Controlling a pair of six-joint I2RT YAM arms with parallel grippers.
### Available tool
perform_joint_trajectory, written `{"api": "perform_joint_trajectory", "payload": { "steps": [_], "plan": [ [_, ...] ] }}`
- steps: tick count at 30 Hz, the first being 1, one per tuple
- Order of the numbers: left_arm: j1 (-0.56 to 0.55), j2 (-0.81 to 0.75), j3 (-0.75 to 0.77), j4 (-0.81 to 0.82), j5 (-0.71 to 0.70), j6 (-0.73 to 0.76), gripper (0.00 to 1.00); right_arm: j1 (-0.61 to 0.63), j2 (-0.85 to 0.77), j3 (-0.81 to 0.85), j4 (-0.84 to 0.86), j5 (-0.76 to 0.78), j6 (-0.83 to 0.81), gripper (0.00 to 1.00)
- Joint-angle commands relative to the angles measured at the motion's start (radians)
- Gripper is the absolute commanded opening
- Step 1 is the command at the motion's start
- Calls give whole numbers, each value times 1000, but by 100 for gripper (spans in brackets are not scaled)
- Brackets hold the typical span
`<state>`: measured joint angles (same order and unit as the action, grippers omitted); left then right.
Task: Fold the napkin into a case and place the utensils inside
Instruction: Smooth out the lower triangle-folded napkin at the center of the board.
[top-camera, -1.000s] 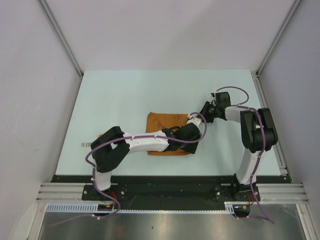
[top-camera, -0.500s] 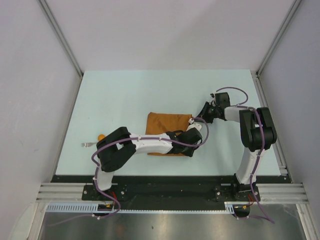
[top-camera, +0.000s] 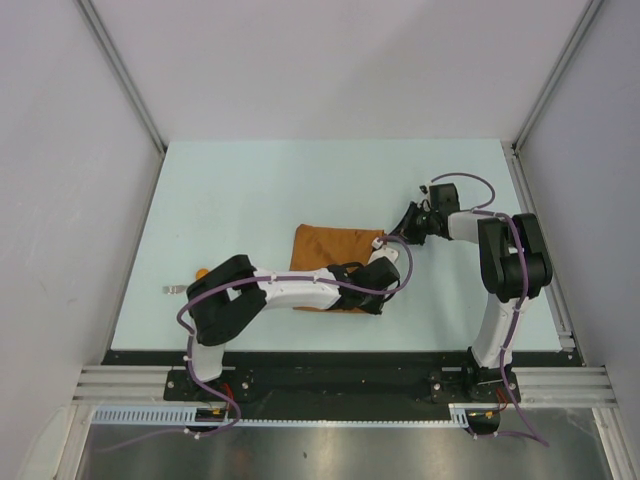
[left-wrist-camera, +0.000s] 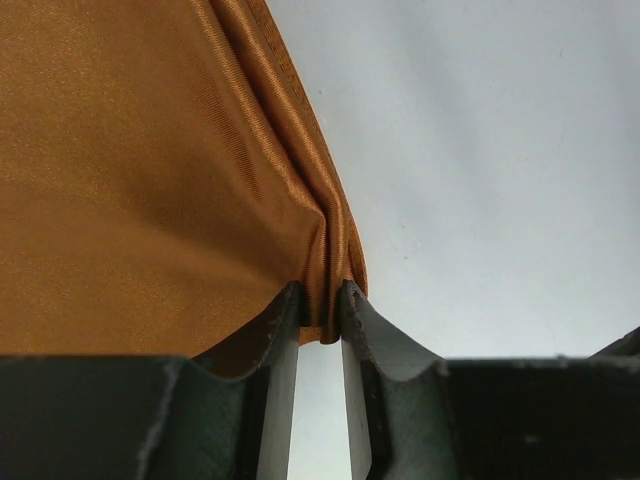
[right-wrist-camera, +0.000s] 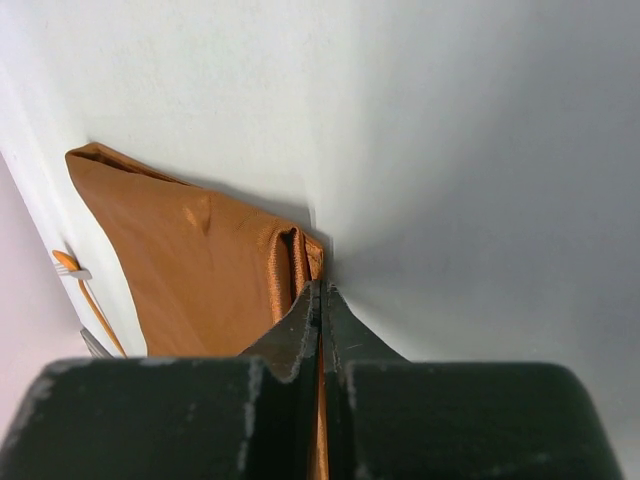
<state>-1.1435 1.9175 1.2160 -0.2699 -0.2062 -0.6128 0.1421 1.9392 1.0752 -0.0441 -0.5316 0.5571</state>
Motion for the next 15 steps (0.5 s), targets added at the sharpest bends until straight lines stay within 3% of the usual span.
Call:
{"api": "perform_joint_trajectory", "payload": {
  "steps": [1,15],
  "plan": [
    [-5,-51,-7,15,2,-22,26,10,7,45,18,-4,6,0],
    [-5,-48,2,8,10,-18,24,33,-16,65,-56,82,-52,0]
  ]
}}
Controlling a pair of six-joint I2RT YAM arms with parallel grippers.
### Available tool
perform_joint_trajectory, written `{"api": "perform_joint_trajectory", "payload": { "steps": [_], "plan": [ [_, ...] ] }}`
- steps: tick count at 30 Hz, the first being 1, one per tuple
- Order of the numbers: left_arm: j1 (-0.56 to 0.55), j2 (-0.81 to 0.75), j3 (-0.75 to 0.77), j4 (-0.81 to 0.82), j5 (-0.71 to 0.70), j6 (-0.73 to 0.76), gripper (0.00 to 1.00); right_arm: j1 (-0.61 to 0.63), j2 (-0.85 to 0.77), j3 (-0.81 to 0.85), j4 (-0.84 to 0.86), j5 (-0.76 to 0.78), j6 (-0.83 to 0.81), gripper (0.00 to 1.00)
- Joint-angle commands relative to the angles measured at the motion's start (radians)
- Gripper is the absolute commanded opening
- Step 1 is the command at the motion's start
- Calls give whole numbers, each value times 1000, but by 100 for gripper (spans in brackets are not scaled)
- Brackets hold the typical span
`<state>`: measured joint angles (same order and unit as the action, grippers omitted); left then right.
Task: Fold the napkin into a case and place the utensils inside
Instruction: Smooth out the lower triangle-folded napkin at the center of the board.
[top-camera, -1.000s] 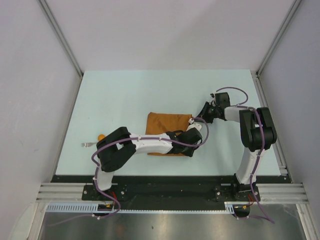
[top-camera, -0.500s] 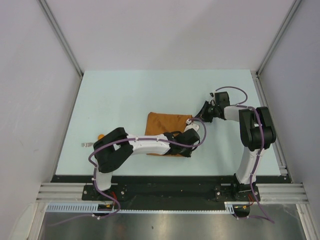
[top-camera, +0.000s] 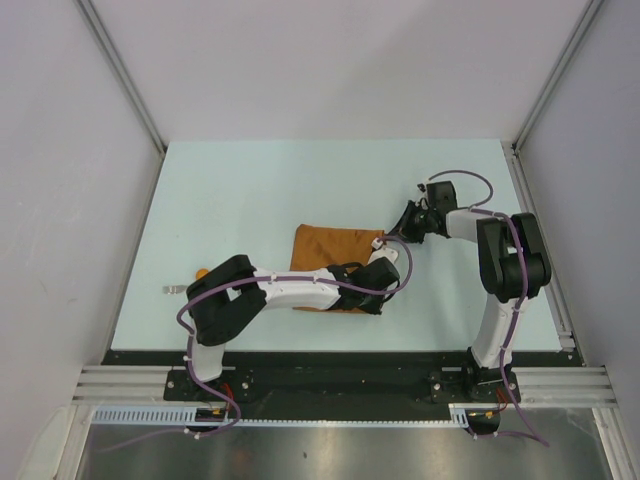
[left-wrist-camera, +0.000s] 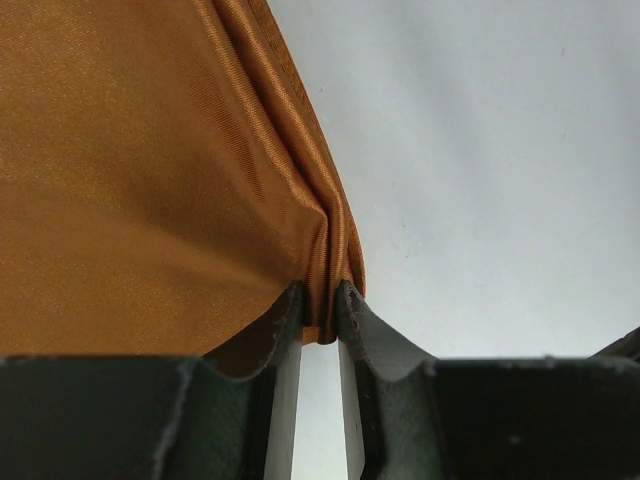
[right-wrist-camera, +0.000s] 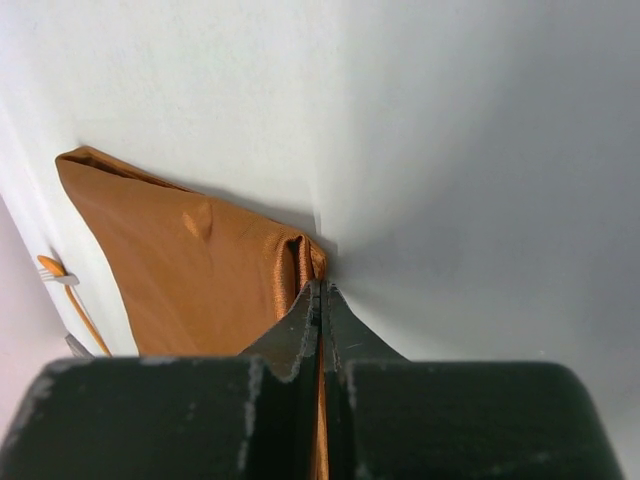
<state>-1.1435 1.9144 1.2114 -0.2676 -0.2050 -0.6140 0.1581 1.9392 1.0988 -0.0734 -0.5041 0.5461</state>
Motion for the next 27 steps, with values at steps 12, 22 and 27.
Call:
{"api": "perform_joint_trajectory", "payload": {
  "steps": [12,22,27],
  "plan": [
    [-4,-40,13,2,9,-10,21,32,-49,62,-49,82,-61,0],
    [-4,-41,22,-4,9,-3,17,35,13,62,-25,61,-52,0],
    [-4,-46,19,-7,7,0,15,28,43,47,-23,91,-48,0]
  ]
}}
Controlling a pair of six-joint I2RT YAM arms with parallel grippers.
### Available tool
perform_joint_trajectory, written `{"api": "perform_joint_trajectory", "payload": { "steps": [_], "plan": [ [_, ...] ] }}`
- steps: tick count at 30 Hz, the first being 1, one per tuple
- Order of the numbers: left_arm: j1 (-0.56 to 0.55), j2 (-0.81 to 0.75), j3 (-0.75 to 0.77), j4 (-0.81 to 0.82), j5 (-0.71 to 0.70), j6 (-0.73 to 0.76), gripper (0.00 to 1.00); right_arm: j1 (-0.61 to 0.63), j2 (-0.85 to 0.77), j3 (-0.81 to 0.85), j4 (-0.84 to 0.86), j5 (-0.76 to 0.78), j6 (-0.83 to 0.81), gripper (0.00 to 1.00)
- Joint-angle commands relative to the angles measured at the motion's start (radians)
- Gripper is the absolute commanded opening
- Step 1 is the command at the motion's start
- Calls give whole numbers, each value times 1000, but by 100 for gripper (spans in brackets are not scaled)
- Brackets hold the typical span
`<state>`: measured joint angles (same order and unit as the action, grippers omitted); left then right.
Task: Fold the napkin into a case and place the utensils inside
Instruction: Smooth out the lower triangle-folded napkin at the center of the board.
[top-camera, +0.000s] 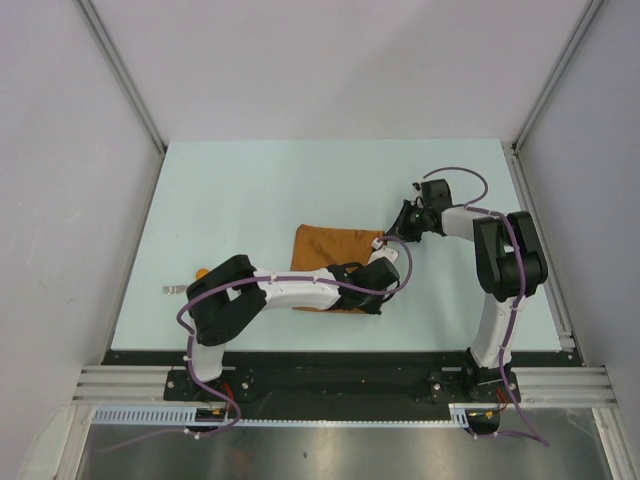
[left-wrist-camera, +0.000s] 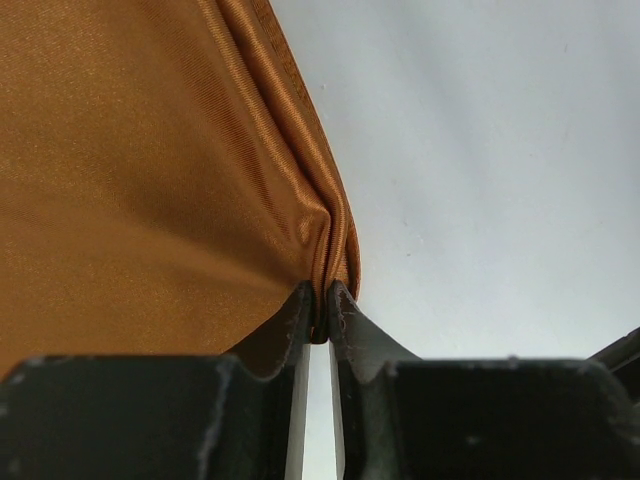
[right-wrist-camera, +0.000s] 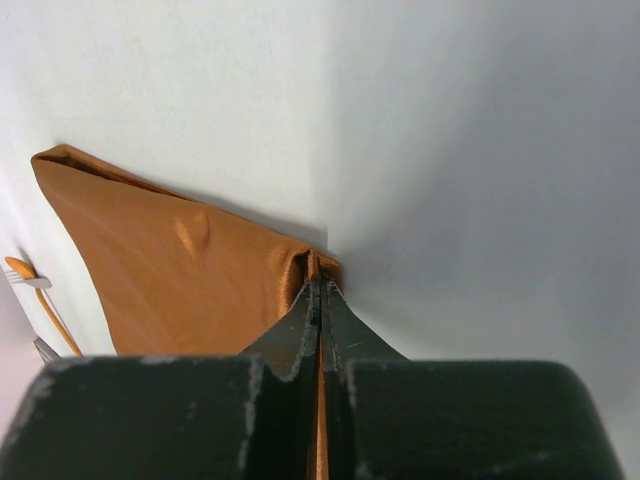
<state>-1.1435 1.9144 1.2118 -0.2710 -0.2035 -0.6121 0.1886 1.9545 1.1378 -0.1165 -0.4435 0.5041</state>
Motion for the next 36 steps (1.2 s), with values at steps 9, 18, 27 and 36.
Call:
{"api": "perform_joint_trajectory", "payload": {
  "steps": [9,18,27,36],
  "plan": [
    [-10,-43,8,6,65,-12,7,-18,67,13,34,34,5,0],
    [-10,-90,-3,20,82,-28,60,-28,37,17,25,-17,17,0],
    [77,-359,-50,-10,193,-3,70,-35,-149,42,-189,23,-48,1],
    [372,-508,-192,44,403,-14,58,231,-350,-114,-334,32,-79,19]
  ]
}}
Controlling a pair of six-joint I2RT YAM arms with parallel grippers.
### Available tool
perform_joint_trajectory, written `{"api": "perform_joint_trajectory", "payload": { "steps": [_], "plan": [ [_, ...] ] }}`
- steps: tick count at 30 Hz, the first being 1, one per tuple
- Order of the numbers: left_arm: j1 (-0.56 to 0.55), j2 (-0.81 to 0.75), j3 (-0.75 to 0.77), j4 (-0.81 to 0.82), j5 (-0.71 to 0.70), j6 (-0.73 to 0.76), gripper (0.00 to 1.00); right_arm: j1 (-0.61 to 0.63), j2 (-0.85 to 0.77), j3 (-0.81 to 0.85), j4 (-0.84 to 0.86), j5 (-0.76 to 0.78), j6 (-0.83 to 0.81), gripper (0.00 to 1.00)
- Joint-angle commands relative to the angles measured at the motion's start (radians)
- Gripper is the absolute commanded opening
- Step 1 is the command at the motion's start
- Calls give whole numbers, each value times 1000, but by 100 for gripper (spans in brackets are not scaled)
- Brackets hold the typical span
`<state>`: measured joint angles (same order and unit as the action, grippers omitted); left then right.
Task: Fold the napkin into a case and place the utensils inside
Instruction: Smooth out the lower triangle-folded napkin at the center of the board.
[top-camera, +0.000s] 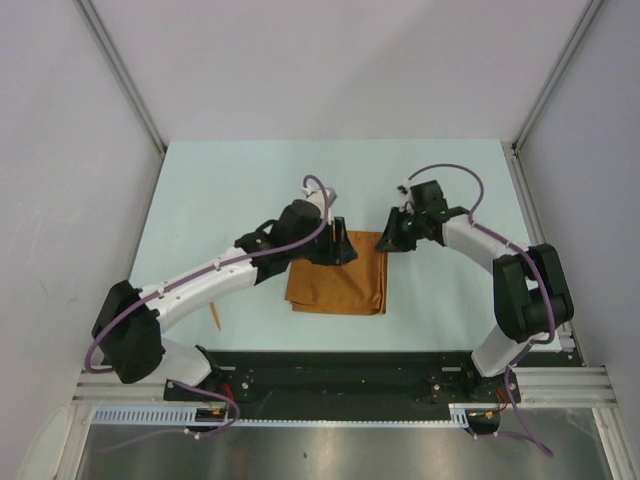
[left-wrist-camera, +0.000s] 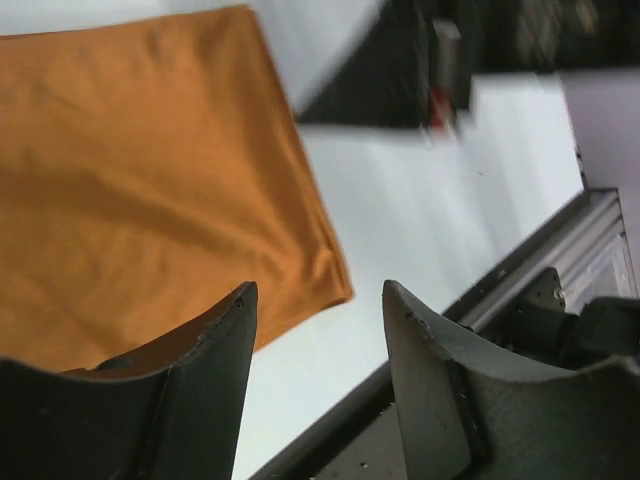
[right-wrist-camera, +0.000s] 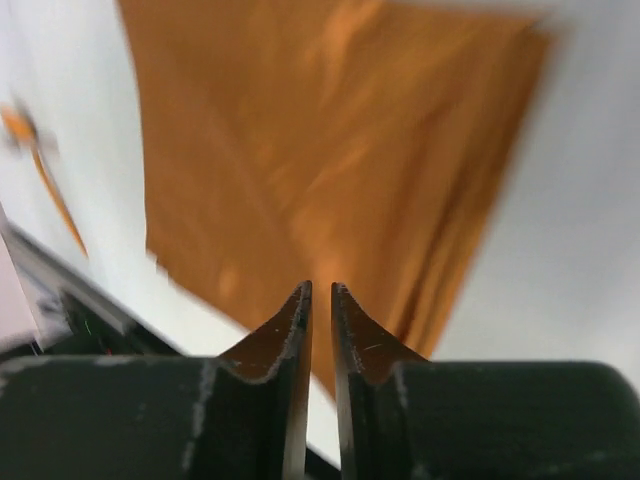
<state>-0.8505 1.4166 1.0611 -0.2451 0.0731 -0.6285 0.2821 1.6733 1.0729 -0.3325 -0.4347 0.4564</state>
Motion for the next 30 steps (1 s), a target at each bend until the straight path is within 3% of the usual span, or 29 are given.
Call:
{"api": "perform_joint_trajectory", "payload": {
  "steps": [1,4,11,17,30],
  "plan": [
    [105,-10,-44,17,135,4,58,155,-101,-63,-143,43,-21,21],
    [136,-28,-81,21,126,3,57,199,-183,-134,-160,76,45,27],
    [160,-67,-170,4,102,10,56,285,-314,-237,-201,181,159,31],
    [162,-105,-220,29,116,-2,55,302,-310,-297,-152,160,214,27],
    [166,-122,-242,35,120,-19,55,315,-276,-335,-112,186,222,33]
  ]
}}
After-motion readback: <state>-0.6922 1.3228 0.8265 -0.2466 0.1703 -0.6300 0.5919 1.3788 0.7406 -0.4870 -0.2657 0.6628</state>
